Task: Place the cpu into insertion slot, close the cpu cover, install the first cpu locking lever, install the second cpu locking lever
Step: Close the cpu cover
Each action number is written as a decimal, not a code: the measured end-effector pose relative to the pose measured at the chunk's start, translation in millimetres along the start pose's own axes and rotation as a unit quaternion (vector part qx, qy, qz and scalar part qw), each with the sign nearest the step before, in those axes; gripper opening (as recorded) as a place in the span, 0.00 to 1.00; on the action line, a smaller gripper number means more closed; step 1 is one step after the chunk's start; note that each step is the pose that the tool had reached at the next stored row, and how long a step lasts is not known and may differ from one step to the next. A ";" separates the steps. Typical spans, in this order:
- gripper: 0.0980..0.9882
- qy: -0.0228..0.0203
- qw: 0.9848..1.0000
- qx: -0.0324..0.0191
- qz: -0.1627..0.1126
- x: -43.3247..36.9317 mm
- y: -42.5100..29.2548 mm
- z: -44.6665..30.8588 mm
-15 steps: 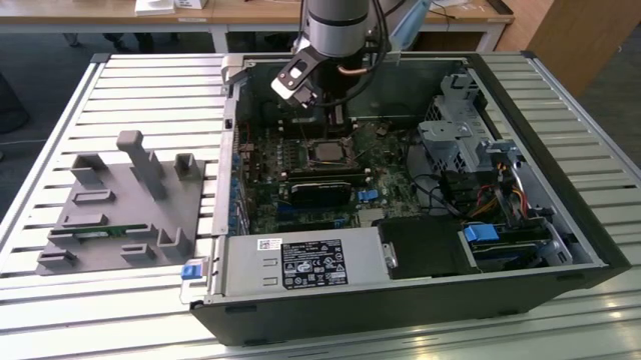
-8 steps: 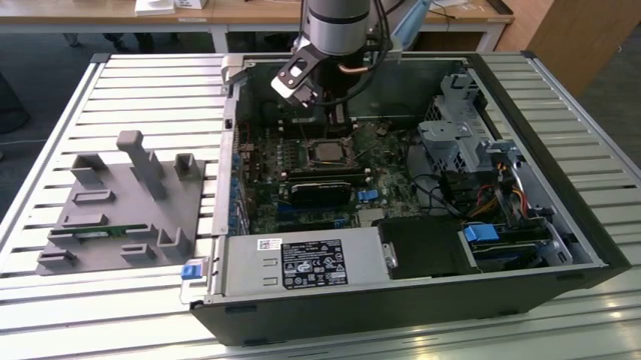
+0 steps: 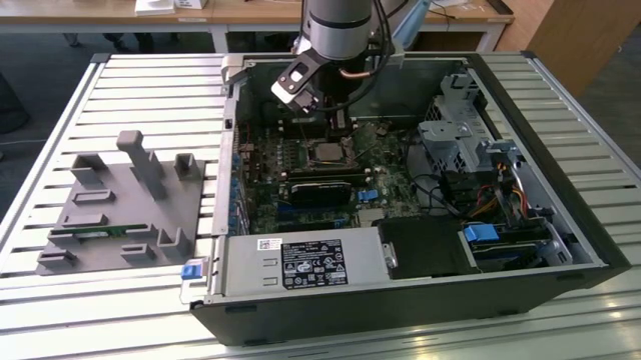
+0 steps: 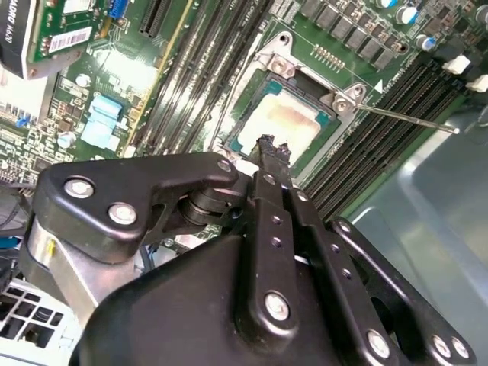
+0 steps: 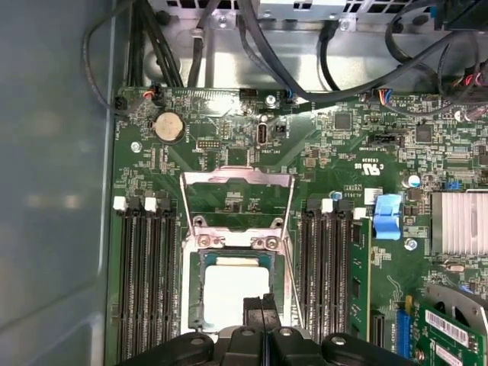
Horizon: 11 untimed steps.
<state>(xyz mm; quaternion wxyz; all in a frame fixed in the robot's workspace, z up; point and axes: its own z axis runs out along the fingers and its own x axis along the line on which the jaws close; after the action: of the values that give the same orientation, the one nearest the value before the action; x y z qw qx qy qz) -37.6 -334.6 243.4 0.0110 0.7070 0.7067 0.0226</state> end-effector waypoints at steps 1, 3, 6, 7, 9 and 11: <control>0.01 0.000 1.000 0.000 0.000 0.0 1.2 0.0; 0.01 0.000 1.000 0.000 0.000 -0.1 5.3 0.2; 0.01 0.000 1.000 0.000 0.000 0.0 5.9 -3.2; 0.01 0.000 1.000 0.000 0.000 0.1 6.1 -6.4; 0.01 0.000 1.000 0.000 0.000 0.1 6.3 -10.9; 0.01 0.000 1.000 0.000 0.000 0.1 7.0 -11.1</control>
<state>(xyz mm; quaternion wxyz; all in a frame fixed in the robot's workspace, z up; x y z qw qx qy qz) -31.2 -334.6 254.8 0.0110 0.7069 0.7069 0.0225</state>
